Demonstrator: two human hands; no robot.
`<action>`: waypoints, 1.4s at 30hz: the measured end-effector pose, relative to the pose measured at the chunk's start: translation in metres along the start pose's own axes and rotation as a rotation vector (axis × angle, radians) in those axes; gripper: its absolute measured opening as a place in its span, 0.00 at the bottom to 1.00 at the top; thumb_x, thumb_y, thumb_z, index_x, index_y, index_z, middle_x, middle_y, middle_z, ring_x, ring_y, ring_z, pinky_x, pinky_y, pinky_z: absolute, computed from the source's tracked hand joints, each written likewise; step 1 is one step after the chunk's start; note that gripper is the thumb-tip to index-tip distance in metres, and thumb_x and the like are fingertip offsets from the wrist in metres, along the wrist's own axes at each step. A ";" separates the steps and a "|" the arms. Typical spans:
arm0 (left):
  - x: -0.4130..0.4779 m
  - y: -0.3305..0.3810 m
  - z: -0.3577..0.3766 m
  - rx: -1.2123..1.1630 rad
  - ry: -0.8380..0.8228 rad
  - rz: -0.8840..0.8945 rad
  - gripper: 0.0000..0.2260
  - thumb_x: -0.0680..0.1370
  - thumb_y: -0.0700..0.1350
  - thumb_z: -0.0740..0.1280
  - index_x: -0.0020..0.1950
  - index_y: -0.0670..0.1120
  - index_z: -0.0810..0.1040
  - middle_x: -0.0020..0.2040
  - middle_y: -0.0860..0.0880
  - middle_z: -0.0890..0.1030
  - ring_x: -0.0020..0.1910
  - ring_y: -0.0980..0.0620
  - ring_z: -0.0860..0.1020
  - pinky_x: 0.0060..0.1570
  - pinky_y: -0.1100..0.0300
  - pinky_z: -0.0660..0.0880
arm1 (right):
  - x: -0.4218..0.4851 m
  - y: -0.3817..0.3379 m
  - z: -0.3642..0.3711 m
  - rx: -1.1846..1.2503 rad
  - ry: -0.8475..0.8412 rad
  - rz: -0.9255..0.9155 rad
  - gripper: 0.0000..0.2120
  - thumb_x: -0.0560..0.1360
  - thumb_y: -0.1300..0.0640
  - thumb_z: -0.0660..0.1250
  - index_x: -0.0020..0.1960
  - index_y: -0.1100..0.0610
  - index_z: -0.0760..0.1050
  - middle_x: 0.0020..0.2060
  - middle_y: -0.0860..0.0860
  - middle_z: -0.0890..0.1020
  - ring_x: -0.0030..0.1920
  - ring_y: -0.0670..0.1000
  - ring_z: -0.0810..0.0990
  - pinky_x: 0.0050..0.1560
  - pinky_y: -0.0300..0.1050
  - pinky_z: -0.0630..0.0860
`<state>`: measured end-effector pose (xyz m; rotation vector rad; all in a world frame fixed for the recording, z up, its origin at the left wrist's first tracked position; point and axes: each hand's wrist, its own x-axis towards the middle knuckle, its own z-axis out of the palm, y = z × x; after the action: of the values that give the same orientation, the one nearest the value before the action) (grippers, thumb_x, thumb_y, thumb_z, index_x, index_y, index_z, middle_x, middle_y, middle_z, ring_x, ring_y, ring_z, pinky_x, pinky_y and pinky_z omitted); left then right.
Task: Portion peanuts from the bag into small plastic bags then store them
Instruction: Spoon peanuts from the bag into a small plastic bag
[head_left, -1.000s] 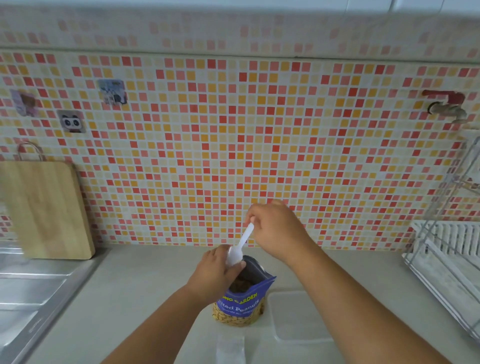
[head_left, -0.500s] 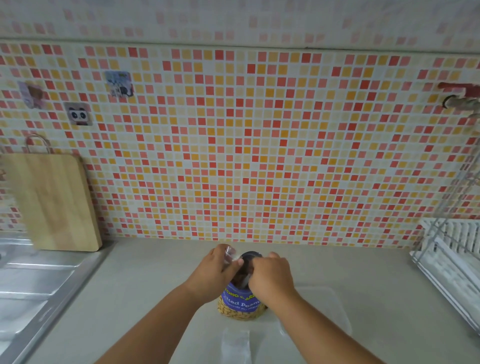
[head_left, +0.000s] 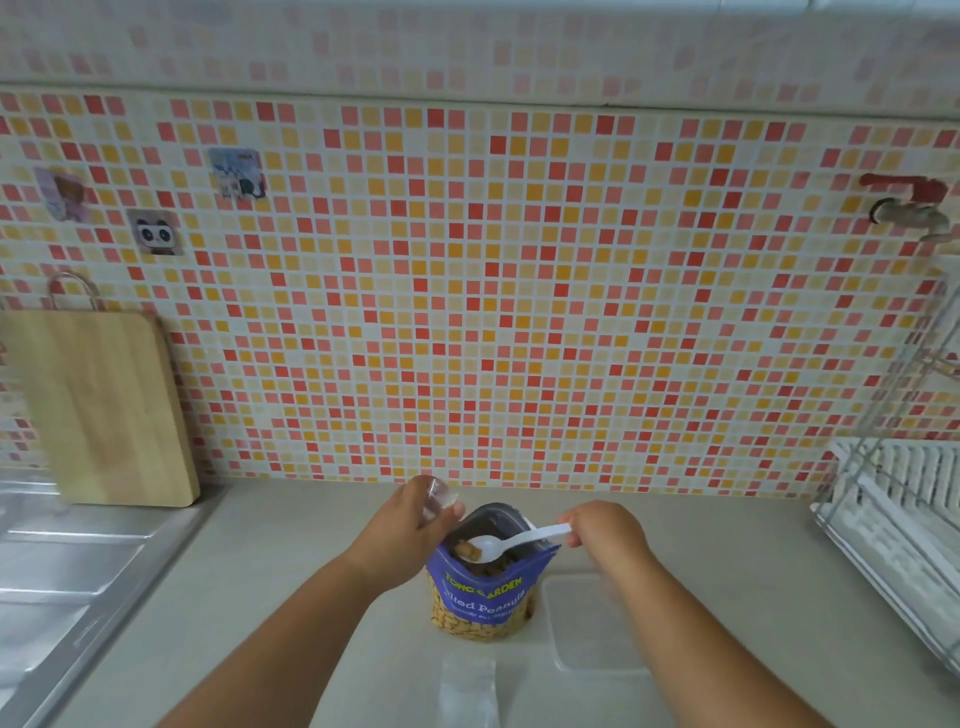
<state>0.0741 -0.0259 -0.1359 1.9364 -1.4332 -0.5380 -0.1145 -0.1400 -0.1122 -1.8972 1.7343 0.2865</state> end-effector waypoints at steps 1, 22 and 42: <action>-0.001 0.001 -0.001 0.026 0.004 0.021 0.21 0.78 0.58 0.59 0.66 0.48 0.68 0.59 0.48 0.74 0.52 0.52 0.76 0.48 0.61 0.72 | 0.000 0.002 -0.004 0.035 -0.028 0.055 0.12 0.78 0.59 0.57 0.35 0.56 0.70 0.31 0.49 0.67 0.32 0.47 0.66 0.38 0.38 0.66; -0.002 0.025 0.017 0.379 0.027 0.216 0.23 0.78 0.58 0.59 0.69 0.47 0.65 0.65 0.49 0.72 0.62 0.49 0.68 0.61 0.59 0.64 | -0.070 -0.037 -0.025 0.224 0.514 -0.565 0.14 0.77 0.59 0.56 0.51 0.56 0.80 0.47 0.52 0.82 0.49 0.54 0.77 0.46 0.46 0.74; -0.028 0.046 -0.002 -1.016 -0.063 -0.096 0.17 0.81 0.54 0.52 0.63 0.53 0.74 0.61 0.51 0.79 0.57 0.48 0.77 0.50 0.54 0.75 | -0.051 -0.006 0.022 0.204 0.608 -0.610 0.15 0.77 0.46 0.61 0.62 0.47 0.77 0.54 0.46 0.76 0.58 0.48 0.70 0.58 0.41 0.67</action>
<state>0.0357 -0.0069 -0.1033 1.1580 -0.8130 -1.1110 -0.1113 -0.0848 -0.1029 -2.3789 1.3309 -0.7310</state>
